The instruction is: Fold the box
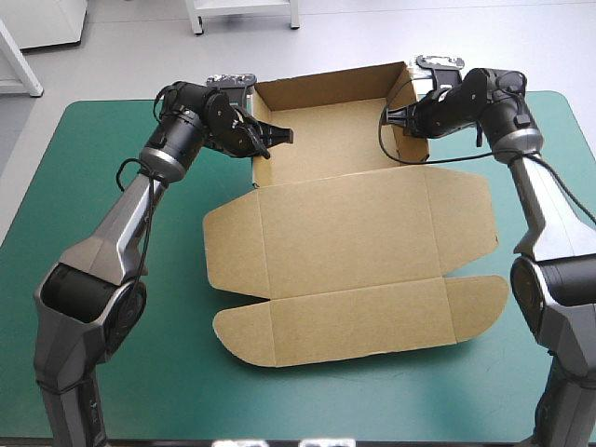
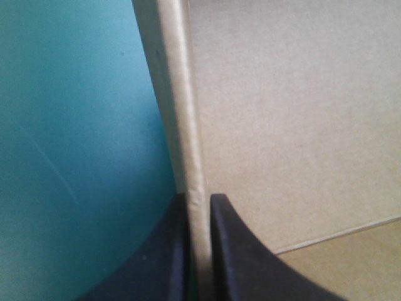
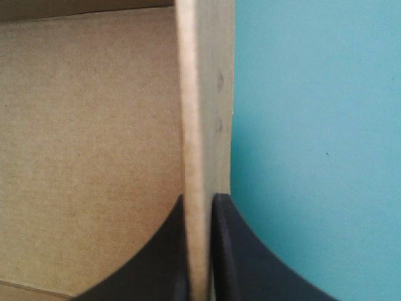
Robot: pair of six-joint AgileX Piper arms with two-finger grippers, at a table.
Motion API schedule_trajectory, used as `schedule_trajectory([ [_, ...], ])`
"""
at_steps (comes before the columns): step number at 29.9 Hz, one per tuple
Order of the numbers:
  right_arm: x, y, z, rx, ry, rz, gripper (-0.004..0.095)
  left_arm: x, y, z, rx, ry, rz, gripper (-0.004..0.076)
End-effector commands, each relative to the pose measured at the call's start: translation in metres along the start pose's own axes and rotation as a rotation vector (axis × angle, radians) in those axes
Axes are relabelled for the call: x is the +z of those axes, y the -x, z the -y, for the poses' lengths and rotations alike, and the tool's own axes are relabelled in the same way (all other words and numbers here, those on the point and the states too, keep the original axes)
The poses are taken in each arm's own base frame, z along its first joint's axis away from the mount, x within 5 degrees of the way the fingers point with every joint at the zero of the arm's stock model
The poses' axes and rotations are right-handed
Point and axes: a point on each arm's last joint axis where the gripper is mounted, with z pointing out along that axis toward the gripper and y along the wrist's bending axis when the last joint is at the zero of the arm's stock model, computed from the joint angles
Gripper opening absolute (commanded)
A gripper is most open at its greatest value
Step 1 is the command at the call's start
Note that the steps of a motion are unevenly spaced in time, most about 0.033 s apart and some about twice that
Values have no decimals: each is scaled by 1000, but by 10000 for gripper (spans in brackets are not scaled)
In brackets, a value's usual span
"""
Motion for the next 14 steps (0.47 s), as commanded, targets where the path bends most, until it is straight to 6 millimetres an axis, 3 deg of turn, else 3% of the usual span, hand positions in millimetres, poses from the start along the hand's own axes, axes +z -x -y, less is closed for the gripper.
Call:
schedule_trajectory([
  [1, -45, 10, -22, 3, 85, 88, 1, -20, 4, 13, 31, -73, 53, -8],
  [8, -33, 3, -20, -8, 41, 16, 1, 3, 1, 12, 24, -69, 7, -8],
  [14, 3, -11, -33, -53, 1, -96, 1, 15, 1, 9, 40, -32, 2, -8],
])
